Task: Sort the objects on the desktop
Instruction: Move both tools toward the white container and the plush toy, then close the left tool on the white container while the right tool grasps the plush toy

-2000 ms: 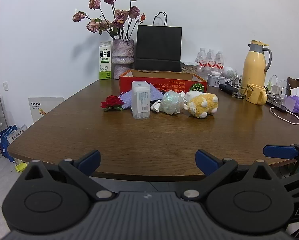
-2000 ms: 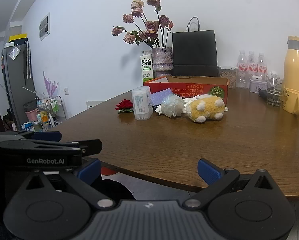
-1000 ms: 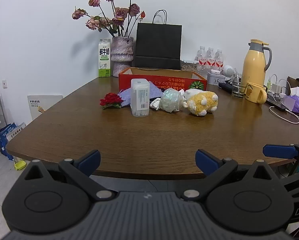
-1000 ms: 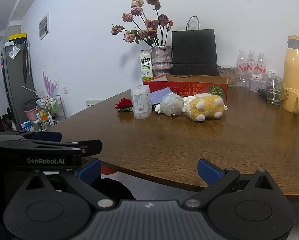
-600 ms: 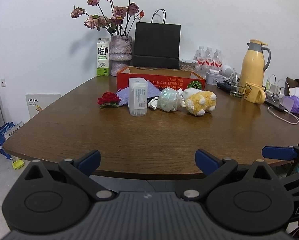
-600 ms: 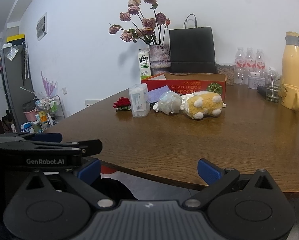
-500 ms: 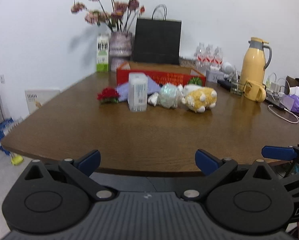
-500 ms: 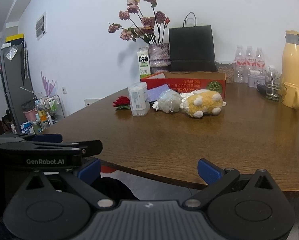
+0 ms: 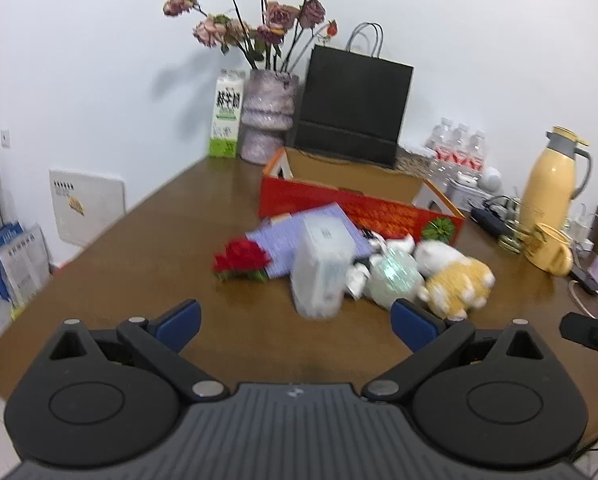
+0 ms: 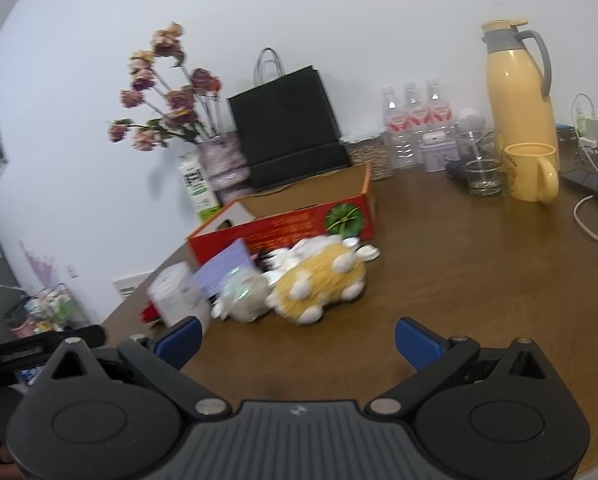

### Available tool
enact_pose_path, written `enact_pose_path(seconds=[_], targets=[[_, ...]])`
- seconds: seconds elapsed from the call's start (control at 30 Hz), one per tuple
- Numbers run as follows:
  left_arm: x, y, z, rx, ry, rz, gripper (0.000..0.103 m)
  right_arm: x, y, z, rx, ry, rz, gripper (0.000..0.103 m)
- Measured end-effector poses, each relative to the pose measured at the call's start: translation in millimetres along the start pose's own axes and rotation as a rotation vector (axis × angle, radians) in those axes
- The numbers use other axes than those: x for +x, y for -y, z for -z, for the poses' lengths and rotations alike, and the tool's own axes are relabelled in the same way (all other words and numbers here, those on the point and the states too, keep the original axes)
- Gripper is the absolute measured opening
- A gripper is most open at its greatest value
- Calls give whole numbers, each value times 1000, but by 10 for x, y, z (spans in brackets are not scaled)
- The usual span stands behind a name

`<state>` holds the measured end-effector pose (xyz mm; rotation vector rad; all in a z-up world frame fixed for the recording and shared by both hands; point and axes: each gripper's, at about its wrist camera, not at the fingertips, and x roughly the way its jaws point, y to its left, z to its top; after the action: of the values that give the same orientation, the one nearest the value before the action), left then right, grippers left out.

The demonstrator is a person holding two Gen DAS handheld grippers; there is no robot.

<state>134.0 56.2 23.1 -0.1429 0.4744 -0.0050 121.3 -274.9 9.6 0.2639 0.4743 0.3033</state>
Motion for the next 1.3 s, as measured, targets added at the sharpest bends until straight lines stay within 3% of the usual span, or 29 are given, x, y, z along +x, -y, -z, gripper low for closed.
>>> enact_pose_path(seconds=[0.23, 0.47, 0.63, 0.87, 1.0, 1.1, 1.2, 1.3], targets=[[367, -54, -154, 2, 5, -77, 103, 387, 80, -148, 0, -37, 30, 103], [829, -177, -316, -65, -63, -52, 103, 744, 92, -251, -59, -52, 84, 103], [1009, -87, -370, -14, -66, -33, 103, 1045, 80, -268, -103, -89, 99, 103], [1021, 241, -267, 142, -16, 85, 103, 1328, -39, -277, -153, -124, 61, 98], [1133, 442, -219, 224, 21, 56, 103, 1473, -151, -270, -181, -138, 22, 91], [1198, 392, -257, 169, 30, 42, 92, 1551, -247, -227, -247, -130, 44, 90], [1321, 226, -291, 68, -16, 54, 80, 1657, -250, -148, -271, -158, 78, 88], [1399, 133, -292, 20, -47, 74, 51, 1642, -186, -134, -223, -147, 55, 84]])
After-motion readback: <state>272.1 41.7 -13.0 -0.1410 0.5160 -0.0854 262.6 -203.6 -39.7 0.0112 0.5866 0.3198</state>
